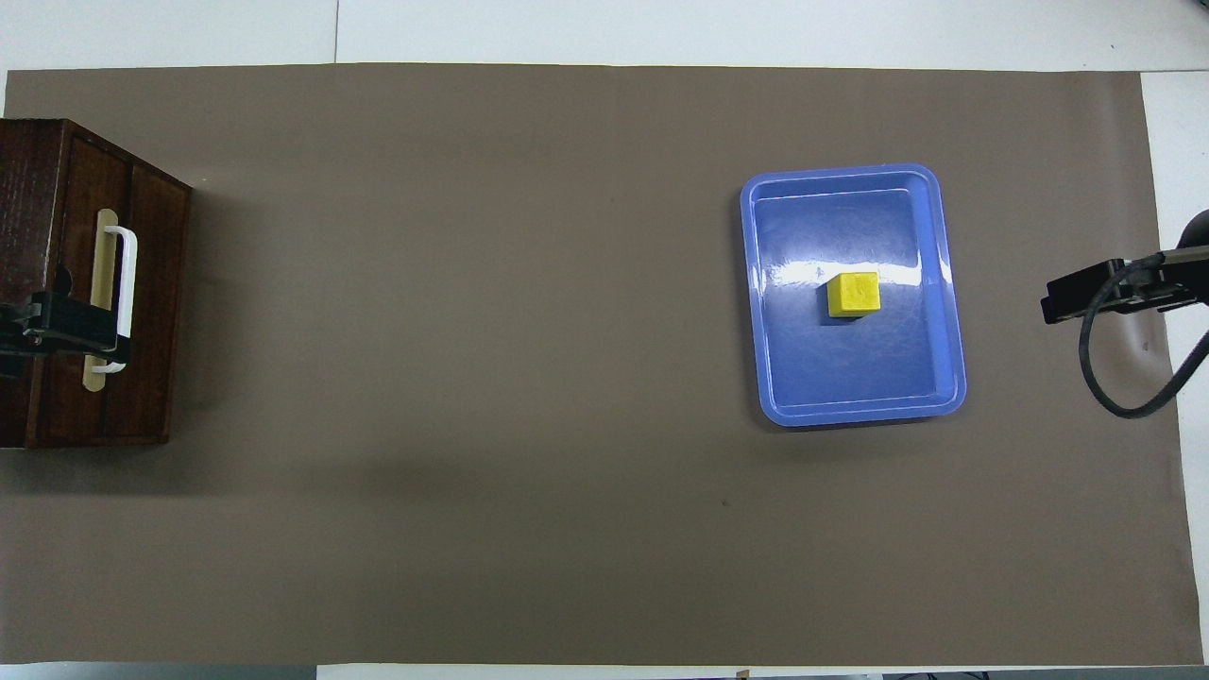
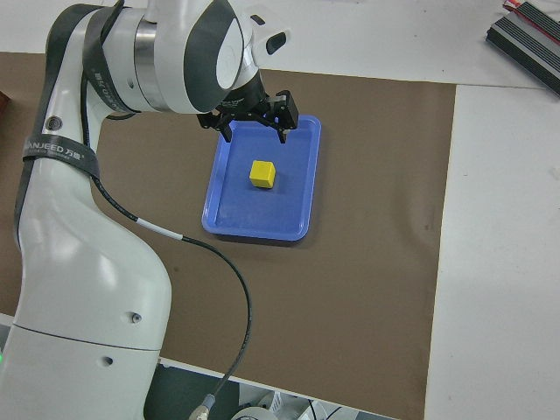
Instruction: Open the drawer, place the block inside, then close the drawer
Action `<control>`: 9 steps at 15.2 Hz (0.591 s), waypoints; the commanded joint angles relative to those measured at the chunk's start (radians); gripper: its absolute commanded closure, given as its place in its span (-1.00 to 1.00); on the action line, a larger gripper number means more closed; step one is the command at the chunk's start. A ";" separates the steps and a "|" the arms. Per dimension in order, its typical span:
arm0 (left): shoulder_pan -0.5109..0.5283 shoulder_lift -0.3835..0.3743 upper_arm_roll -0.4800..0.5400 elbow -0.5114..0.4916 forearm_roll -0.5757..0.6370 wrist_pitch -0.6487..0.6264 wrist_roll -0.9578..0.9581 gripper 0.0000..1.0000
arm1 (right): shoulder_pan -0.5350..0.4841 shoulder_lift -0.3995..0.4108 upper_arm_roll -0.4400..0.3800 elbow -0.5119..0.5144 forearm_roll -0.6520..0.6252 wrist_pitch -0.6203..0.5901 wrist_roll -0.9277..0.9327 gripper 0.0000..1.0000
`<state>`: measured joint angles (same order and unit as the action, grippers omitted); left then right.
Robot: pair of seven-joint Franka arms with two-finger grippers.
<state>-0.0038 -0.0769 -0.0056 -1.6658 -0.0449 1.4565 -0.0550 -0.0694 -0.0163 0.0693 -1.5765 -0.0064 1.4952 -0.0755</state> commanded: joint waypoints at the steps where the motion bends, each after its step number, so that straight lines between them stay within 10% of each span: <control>1: 0.010 -0.018 0.000 -0.017 -0.006 0.015 0.004 -1.00 | -0.018 -0.016 0.007 -0.014 0.020 0.005 -0.027 -1.00; 9: -0.002 0.002 -0.005 -0.100 0.119 0.250 0.003 -1.00 | -0.015 -0.019 0.009 -0.023 0.020 0.022 -0.017 -1.00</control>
<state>-0.0017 -0.0705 -0.0090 -1.7055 0.0395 1.6149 -0.0550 -0.0694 -0.0164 0.0703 -1.5765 -0.0063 1.4979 -0.0755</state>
